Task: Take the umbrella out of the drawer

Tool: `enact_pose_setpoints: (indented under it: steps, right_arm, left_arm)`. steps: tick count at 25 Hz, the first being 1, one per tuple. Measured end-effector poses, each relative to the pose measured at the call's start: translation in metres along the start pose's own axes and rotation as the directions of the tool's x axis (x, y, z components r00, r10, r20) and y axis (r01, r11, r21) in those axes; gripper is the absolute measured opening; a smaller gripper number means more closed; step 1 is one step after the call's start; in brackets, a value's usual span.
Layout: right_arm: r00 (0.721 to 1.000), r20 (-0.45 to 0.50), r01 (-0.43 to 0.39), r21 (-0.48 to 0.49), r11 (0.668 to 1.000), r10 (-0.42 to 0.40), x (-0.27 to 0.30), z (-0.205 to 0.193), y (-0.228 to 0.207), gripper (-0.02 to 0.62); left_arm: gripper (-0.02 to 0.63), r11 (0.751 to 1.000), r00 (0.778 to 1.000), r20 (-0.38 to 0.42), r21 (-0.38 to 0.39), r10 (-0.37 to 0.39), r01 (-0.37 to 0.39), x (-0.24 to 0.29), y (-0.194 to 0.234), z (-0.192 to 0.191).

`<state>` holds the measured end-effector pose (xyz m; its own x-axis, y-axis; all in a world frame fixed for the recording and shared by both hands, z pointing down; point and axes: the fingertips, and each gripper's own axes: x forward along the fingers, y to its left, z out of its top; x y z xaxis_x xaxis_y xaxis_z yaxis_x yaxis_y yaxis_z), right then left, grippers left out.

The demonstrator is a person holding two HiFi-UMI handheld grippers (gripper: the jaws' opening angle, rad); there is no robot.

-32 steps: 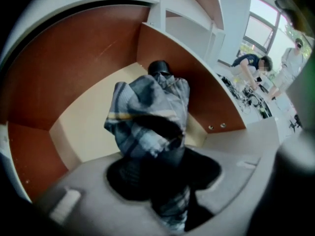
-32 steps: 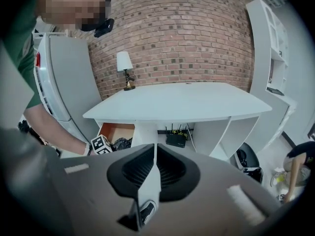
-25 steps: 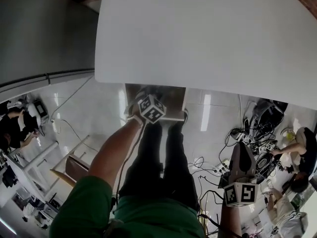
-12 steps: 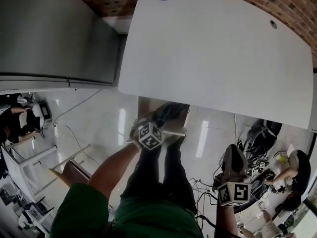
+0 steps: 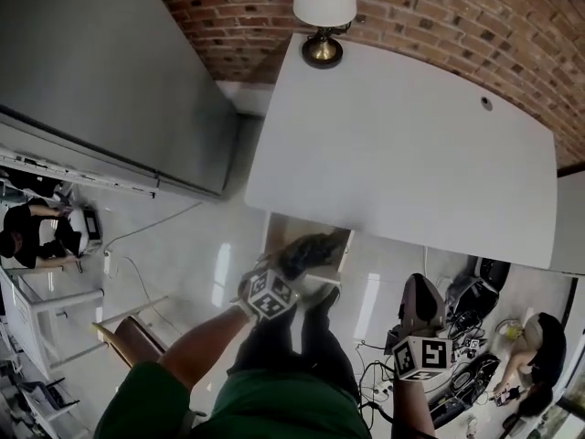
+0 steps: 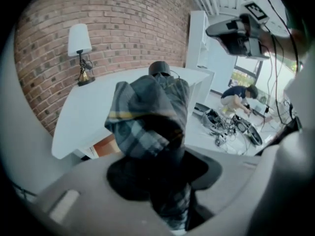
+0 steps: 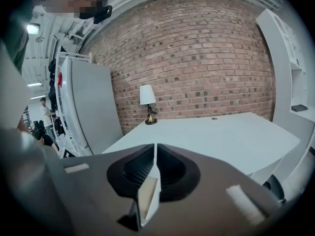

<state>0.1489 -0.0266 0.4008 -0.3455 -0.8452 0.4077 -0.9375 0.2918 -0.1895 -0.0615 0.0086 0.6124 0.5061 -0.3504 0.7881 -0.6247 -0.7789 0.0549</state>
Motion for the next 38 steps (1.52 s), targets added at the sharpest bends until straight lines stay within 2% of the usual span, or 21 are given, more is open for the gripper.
enact_pose_setpoints:
  steps: [5,8,14,20,25,28,33,38]
  right_arm:
    - [0.997,0.07,0.021,0.0,1.0,-0.021,-0.008,0.043,-0.002,0.015]
    - [0.994,0.102,0.029,0.002,1.0,-0.029,-0.01,0.067,-0.003,0.014]
    - [0.985,0.164,0.049,-0.008,0.999,-0.047,-0.018,0.109,0.0,0.015]
    - [0.974,0.208,0.09,0.005,0.996,-0.089,-0.024,0.147,-0.004,0.015]
    - [0.965,0.218,0.147,0.012,0.989,-0.146,-0.03,0.159,-0.018,0.015]
    - [0.959,0.217,0.184,0.022,0.983,-0.184,-0.036,0.16,-0.028,0.015]
    - [0.948,0.202,0.242,0.052,0.969,-0.248,-0.047,0.155,-0.041,0.015]
    - [0.938,0.201,0.26,0.132,0.956,-0.283,-0.051,0.146,-0.049,0.014]
  left_arm:
    - [0.173,0.997,0.995,0.076,-0.056,0.058,-0.054,-0.051,0.022,0.048]
    - [0.173,0.995,0.99,0.104,-0.051,0.094,-0.089,-0.069,0.043,0.075]
    - [0.175,0.991,0.987,0.093,-0.023,0.133,-0.131,-0.078,0.09,0.115]
    - [0.176,0.986,0.986,-0.003,-0.03,0.165,-0.165,-0.054,0.142,0.143]
    - [0.176,0.99,0.985,-0.11,0.061,0.131,-0.124,-0.016,0.162,0.157]
    - [0.176,0.99,0.976,-0.187,0.106,0.111,-0.092,0.006,0.172,0.158]
    - [0.181,0.997,0.957,-0.284,0.049,0.065,-0.054,0.033,0.186,0.154]
    - [0.183,0.997,0.932,-0.359,0.077,0.052,-0.025,0.052,0.192,0.152]
